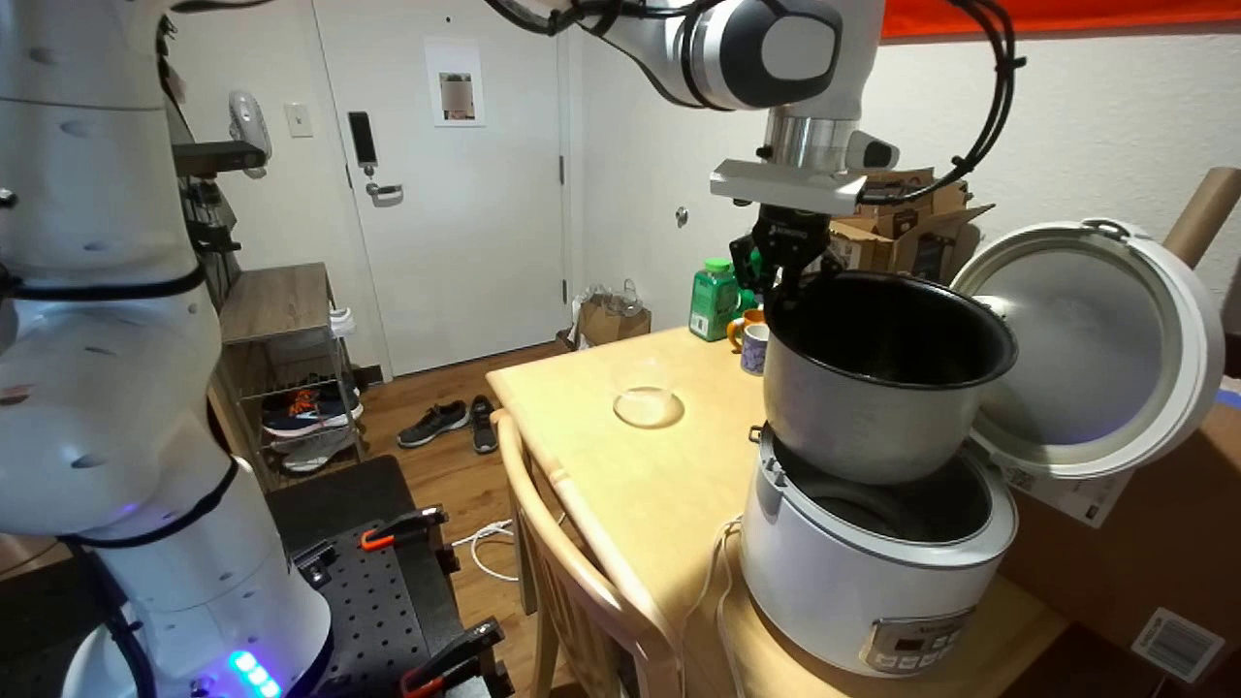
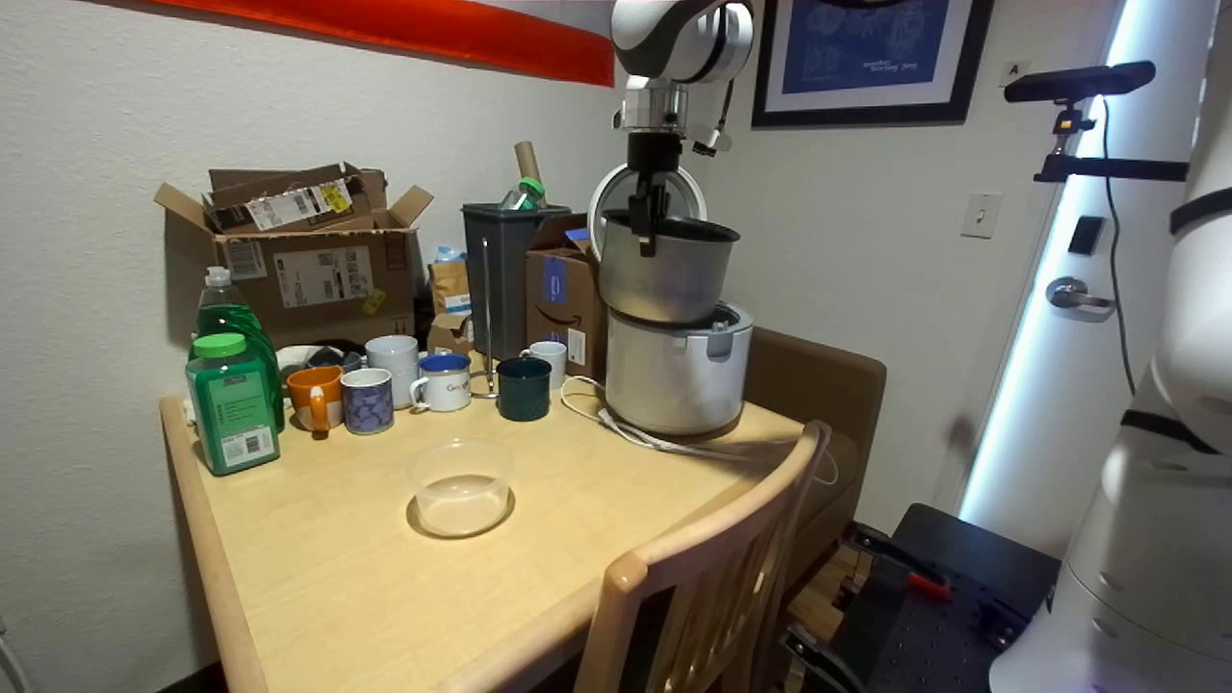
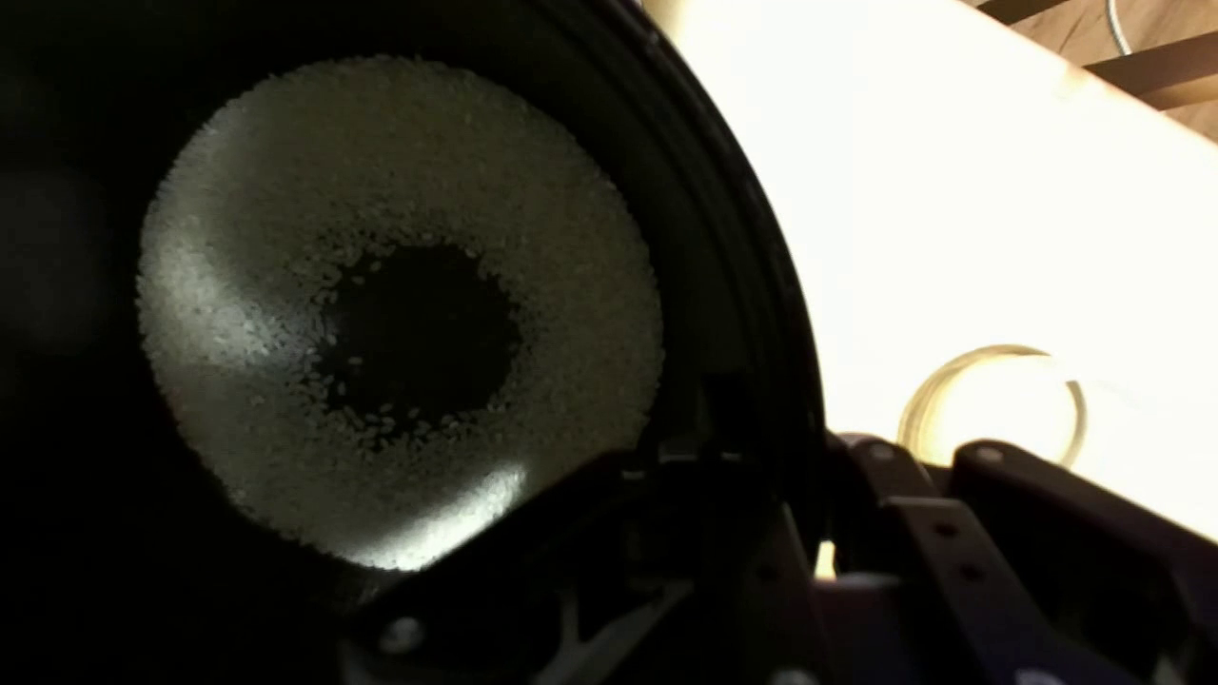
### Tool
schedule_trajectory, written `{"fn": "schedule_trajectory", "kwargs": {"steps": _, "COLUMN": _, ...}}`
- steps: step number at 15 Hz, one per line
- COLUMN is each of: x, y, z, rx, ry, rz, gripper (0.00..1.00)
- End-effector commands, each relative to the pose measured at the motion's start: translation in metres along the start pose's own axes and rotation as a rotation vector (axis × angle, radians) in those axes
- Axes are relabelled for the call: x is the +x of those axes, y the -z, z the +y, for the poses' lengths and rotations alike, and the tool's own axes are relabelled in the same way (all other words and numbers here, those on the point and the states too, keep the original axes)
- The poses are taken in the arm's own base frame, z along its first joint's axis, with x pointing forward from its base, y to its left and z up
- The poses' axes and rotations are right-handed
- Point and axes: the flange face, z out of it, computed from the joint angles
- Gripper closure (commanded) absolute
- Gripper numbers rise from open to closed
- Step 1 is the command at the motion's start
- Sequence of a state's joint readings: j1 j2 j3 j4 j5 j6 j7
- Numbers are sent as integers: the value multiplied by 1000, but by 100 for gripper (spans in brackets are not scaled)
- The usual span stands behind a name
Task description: Pick up the transparent bowl, pour its contents in the pot, pick up the pot and put it in the rice cooker
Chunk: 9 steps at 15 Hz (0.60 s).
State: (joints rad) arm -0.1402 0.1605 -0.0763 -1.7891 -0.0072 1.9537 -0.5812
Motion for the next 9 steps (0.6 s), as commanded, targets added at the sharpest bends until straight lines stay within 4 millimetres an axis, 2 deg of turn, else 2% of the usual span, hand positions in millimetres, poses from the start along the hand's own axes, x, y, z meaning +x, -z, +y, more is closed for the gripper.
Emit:
{"fn": "schedule_trajectory", "kwargs": {"steps": 1, "x": -10, "y": 12, "z": 3, "rx": -3, "ry": -49, "rz": 33, "gripper": 98}}
{"fn": "schedule_trajectory", "kwargs": {"steps": 9, "x": -18, "y": 9, "z": 15, "rx": 5, "ry": -122, "rz": 35, "gripper": 98}}
